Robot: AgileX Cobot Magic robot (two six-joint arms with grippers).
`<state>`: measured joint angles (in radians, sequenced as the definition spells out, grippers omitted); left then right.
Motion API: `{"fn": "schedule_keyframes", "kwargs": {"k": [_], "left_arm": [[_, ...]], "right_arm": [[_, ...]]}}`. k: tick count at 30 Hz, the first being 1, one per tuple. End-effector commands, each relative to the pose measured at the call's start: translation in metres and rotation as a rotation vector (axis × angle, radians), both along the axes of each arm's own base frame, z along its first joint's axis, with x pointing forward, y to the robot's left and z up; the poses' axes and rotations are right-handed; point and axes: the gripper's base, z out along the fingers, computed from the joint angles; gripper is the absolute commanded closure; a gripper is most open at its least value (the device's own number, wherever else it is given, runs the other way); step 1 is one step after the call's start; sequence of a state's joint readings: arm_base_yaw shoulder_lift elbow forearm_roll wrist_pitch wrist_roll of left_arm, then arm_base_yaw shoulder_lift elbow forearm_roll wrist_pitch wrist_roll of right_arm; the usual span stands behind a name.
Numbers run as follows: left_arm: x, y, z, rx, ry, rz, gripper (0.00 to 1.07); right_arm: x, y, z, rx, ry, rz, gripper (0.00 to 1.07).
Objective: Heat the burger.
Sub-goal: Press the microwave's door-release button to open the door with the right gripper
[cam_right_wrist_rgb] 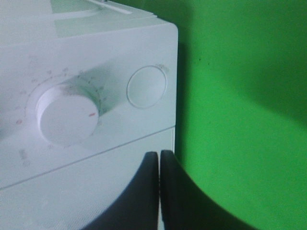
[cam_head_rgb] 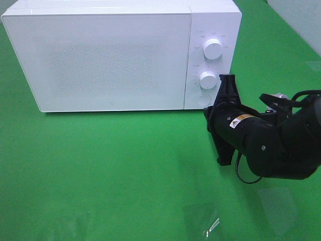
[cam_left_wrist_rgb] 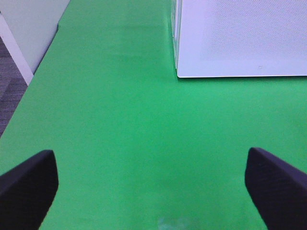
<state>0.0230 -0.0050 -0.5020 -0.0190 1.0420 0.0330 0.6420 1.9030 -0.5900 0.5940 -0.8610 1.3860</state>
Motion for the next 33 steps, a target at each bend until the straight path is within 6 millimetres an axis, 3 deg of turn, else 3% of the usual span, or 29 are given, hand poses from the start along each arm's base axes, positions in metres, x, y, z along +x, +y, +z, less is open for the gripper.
{"fn": "schedule_keyframes", "kwargs": {"k": [1,10,19,33], "left_arm": [[-0.002,-0.001,0.000,-0.003,-0.022,-0.003,0.09],[-0.002,-0.001,0.000,-0.003,-0.022,-0.003,0.09],[-0.002,-0.001,0.000,-0.003,-0.022,-0.003,0.09],[-0.002,-0.001,0.000,-0.003,-0.022,-0.003,0.09]], "right_arm": [[0.019,-0.002,-0.004,-0.002,0.030,0.001,1.07],[0.040,-0.006,-0.010,-0.007,0.038,-0.024,1.07],[0.061,0.005,-0.019,0.013,0.041,-0.037,1.07],[0.079,0.002,-0.014,-0.019,-0.066,-0.106,1.07]]}}
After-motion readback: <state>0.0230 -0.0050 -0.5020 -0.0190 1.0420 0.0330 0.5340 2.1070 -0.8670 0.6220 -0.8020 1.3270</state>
